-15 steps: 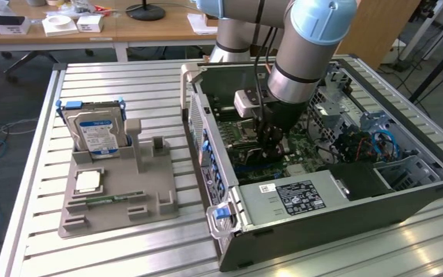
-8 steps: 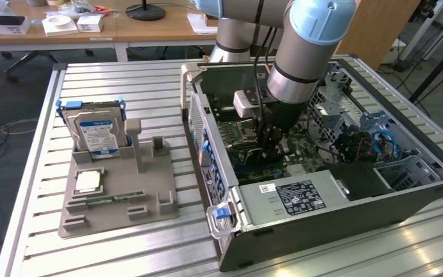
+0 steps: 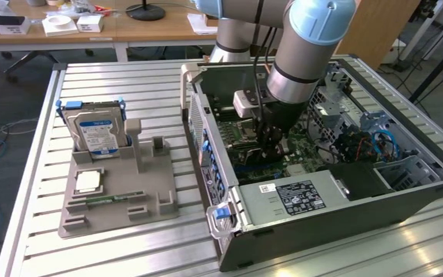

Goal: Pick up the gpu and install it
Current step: 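Insert the gpu into the slot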

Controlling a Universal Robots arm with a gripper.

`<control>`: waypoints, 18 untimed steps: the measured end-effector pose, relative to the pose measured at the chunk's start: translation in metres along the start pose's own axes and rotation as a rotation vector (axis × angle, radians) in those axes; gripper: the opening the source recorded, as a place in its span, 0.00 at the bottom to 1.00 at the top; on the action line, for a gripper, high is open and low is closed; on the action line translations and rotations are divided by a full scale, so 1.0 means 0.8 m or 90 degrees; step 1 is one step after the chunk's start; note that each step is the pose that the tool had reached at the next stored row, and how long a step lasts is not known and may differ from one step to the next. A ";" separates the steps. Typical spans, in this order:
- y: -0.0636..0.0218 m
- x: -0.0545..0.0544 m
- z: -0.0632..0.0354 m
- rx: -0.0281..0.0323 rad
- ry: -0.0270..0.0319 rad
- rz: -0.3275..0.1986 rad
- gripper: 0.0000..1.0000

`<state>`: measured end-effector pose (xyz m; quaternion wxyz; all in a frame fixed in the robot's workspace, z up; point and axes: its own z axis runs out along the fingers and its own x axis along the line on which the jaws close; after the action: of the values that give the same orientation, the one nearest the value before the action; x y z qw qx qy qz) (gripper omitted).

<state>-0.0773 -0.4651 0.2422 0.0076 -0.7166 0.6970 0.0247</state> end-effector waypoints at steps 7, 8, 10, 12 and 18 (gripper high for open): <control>0.000 0.000 0.000 0.0001 -0.0001 0.002 0.27; 0.000 0.000 0.000 0.0001 -0.0001 0.002 0.27; 0.000 0.000 0.000 0.0002 -0.0001 0.003 0.27; 0.000 0.000 0.000 0.0004 -0.0001 0.003 0.27; 0.000 0.000 0.001 0.0008 -0.0002 0.009 0.27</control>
<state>-0.0774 -0.4651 0.2417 0.0080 -0.7117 0.7020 0.0244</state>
